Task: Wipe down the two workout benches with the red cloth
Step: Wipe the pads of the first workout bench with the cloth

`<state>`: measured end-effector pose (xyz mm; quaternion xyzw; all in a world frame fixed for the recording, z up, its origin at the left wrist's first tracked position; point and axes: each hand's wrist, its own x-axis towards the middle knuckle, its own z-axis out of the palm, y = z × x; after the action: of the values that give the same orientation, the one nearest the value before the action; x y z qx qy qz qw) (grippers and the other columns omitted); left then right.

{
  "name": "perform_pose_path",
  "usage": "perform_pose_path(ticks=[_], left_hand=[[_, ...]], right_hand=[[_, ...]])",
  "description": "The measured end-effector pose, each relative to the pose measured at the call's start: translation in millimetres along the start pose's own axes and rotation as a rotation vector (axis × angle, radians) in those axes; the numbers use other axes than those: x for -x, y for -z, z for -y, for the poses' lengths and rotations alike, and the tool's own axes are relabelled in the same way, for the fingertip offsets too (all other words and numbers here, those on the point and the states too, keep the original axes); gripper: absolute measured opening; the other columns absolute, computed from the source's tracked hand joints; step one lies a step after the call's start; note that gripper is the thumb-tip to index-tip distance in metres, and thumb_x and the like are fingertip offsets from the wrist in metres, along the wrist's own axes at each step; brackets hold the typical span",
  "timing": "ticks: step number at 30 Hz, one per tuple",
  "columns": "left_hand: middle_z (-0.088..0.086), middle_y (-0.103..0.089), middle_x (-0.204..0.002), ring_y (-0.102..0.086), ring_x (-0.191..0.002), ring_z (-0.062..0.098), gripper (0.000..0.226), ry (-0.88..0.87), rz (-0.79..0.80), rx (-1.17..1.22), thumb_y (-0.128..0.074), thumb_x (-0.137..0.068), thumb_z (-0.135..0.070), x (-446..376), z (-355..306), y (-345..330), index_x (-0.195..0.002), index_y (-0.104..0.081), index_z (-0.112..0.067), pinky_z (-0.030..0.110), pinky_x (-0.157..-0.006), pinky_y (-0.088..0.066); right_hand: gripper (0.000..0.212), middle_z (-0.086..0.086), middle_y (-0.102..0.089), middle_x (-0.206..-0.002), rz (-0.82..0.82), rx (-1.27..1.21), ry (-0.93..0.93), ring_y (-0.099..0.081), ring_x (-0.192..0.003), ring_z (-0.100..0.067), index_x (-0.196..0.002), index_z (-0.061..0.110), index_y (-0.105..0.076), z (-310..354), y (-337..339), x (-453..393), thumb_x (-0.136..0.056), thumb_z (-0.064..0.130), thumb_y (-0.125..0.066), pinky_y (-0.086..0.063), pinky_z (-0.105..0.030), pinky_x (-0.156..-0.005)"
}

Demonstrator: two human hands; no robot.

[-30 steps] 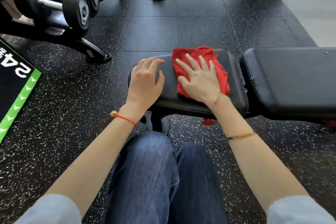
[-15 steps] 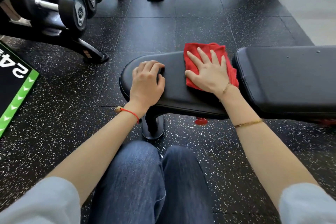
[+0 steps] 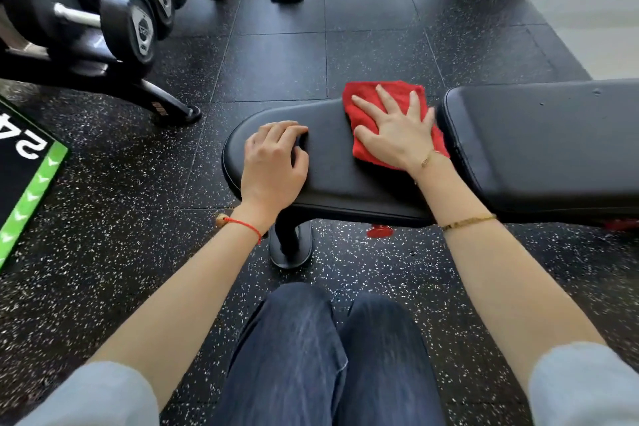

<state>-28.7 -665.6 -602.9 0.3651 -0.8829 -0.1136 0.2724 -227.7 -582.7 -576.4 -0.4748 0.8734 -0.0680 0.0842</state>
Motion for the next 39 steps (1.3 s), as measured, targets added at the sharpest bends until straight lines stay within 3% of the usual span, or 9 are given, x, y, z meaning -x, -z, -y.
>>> perform_pose_path(ticks=[9, 11, 15, 19, 25, 28, 32, 36, 39], left_hand=[[-0.001, -0.061, -0.132, -0.050, -0.126, 0.024, 0.036, -0.015, 0.017, -0.001, -0.052, -0.089, -0.020, 1, 5, -2, -0.123, -0.064, -0.017, 0.038, -0.106, -0.032], [0.000, -0.061, -0.132, -0.050, -0.126, 0.024, 0.036, -0.019, 0.020, 0.002, -0.052, -0.089, -0.020, 1, 7, -2, -0.124, -0.064, -0.017, 0.039, -0.107, -0.033], [0.002, -0.061, -0.132, -0.050, -0.127, 0.026, 0.036, -0.016, 0.020, 0.002, -0.051, -0.089, -0.019, 0, 3, -1, -0.123, -0.063, -0.015, 0.042, -0.108, -0.033], [0.004, -0.060, -0.132, -0.049, -0.127, 0.028, 0.038, -0.006, 0.021, -0.031, -0.048, -0.088, -0.020, 1, 0, -1, -0.122, -0.063, -0.014, 0.044, -0.109, -0.034], [0.005, -0.060, -0.131, -0.050, -0.126, 0.029, 0.039, -0.016, 0.016, -0.047, -0.046, -0.087, -0.022, 1, 2, -3, -0.122, -0.062, -0.014, 0.045, -0.108, -0.034], [0.005, -0.060, -0.131, -0.050, -0.126, 0.029, 0.039, -0.013, 0.012, -0.034, -0.047, -0.088, -0.021, 1, 2, -3, -0.123, -0.062, -0.014, 0.045, -0.109, -0.034], [0.004, -0.060, -0.131, -0.049, -0.127, 0.027, 0.038, -0.008, 0.016, -0.051, -0.047, -0.089, -0.021, 0, -1, -2, -0.123, -0.062, -0.014, 0.043, -0.109, -0.034], [0.004, -0.060, -0.131, -0.049, -0.127, 0.027, 0.035, -0.007, -0.002, -0.070, -0.048, -0.090, -0.020, 2, -2, -5, -0.122, -0.063, -0.014, 0.042, -0.109, -0.033], [0.004, -0.060, -0.132, -0.049, -0.127, 0.028, 0.033, -0.002, 0.009, -0.092, -0.048, -0.094, -0.019, 2, -4, -4, -0.123, -0.063, -0.014, 0.042, -0.111, -0.031]], right_hand=[[0.060, 0.012, -0.022, -0.160, -0.124, 0.042, 0.241, -0.017, -0.147, -0.029, -0.147, 0.049, -0.026, 10, -15, 69, -0.088, 0.051, -0.040, -0.010, -0.050, -0.120], [0.058, 0.013, -0.023, -0.160, -0.146, 0.028, 0.159, -0.016, -0.148, -0.031, -0.146, 0.050, -0.028, 1, -15, 71, -0.089, 0.050, -0.040, -0.009, -0.052, -0.119], [0.057, 0.018, -0.009, -0.162, -0.044, -0.042, -0.108, 0.001, -0.149, -0.035, -0.146, 0.056, -0.019, -3, -4, 31, -0.092, 0.054, -0.038, -0.002, -0.061, -0.117], [0.059, 0.016, -0.006, -0.162, -0.034, -0.005, -0.073, 0.000, -0.150, -0.034, -0.147, 0.053, -0.016, 13, -2, 12, -0.092, 0.053, -0.036, 0.000, -0.059, -0.118], [0.066, 0.009, -0.016, -0.162, -0.111, 0.036, 0.177, -0.013, -0.149, -0.029, -0.150, 0.045, -0.023, 13, -12, 62, -0.089, 0.053, -0.046, -0.006, -0.049, -0.121], [0.068, 0.006, -0.015, -0.163, -0.141, 0.009, 0.070, -0.013, -0.149, -0.031, -0.149, 0.045, -0.025, -1, -9, 60, -0.088, 0.055, -0.052, -0.006, -0.051, -0.120], [0.068, 0.018, -0.005, -0.162, -0.041, -0.039, -0.113, 0.000, -0.148, -0.041, -0.145, 0.057, -0.016, -2, -2, 44, -0.085, 0.064, -0.047, -0.003, -0.064, -0.115], [0.064, 0.015, -0.009, -0.162, -0.063, -0.005, -0.016, -0.005, -0.147, -0.040, -0.149, 0.049, -0.018, 0, -6, 54, -0.090, 0.050, -0.042, -0.009, -0.059, -0.117], [0.060, 0.009, -0.023, -0.160, -0.142, 0.013, 0.137, -0.019, -0.144, -0.035, -0.149, 0.035, -0.030, -2, -8, 70, -0.091, 0.036, -0.044, -0.017, -0.049, -0.116]])
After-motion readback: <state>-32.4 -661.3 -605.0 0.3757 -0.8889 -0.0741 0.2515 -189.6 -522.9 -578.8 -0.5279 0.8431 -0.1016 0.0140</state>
